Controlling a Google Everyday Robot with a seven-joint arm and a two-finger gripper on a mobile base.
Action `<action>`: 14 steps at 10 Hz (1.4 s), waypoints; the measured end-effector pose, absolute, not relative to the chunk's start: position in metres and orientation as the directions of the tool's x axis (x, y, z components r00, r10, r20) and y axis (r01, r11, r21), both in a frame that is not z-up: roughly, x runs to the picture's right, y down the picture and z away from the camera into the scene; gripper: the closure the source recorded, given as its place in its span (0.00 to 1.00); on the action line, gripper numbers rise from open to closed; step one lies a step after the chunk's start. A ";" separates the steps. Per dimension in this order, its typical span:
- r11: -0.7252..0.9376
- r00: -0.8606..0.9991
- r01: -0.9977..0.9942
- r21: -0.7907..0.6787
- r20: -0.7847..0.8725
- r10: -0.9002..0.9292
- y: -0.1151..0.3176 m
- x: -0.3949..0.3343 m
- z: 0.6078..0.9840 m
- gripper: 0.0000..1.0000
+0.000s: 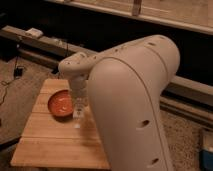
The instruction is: Place the bottle in the ceramic bowl
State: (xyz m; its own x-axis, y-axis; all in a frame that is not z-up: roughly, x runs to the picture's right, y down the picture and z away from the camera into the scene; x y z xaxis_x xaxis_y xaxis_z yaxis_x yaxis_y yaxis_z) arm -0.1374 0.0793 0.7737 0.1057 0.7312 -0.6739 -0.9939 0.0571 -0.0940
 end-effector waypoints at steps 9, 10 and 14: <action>0.256 0.321 -0.947 -0.196 -0.618 0.718 0.011 -0.211 0.810 0.69; 0.272 0.340 -0.940 -0.205 -0.617 0.710 0.010 -0.219 0.812 0.61; 0.313 0.382 -0.923 -0.222 -0.615 0.690 0.009 -0.235 0.825 0.33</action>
